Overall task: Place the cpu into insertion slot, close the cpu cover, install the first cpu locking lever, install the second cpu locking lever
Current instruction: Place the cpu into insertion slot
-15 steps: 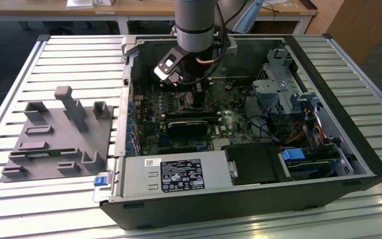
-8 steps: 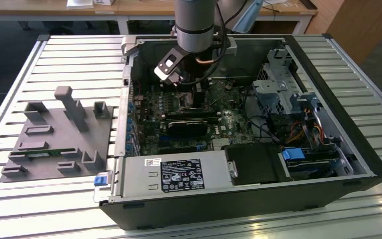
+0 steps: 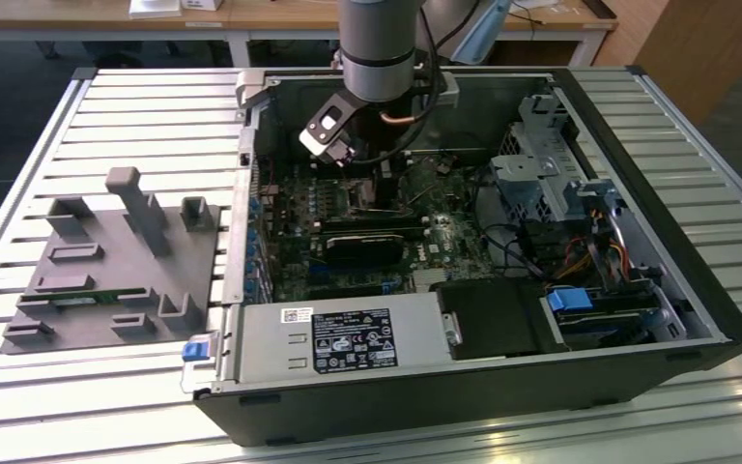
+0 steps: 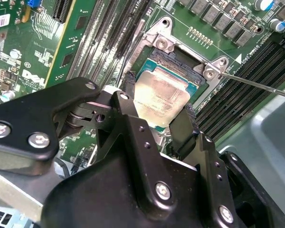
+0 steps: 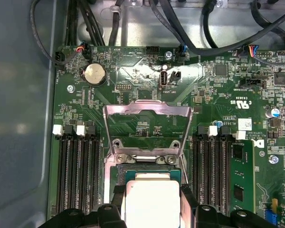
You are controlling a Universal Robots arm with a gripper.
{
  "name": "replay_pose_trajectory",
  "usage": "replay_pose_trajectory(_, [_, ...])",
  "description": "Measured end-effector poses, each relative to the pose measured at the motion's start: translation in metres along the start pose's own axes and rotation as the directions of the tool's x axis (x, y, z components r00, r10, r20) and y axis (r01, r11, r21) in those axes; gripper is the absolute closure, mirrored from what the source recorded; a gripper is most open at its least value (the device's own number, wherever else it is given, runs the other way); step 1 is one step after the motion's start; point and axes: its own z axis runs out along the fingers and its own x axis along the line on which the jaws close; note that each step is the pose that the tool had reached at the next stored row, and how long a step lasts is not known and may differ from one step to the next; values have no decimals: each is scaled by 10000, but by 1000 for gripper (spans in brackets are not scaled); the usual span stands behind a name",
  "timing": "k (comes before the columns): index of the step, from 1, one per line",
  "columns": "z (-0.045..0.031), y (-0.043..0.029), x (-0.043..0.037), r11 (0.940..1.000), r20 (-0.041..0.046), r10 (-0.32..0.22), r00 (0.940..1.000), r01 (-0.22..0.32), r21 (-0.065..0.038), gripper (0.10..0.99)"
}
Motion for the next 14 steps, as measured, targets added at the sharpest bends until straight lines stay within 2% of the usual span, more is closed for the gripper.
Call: replay_pose_trajectory(14, [70, -11, 40, 10000, 3, 42, 10000, -42, -1, 545])
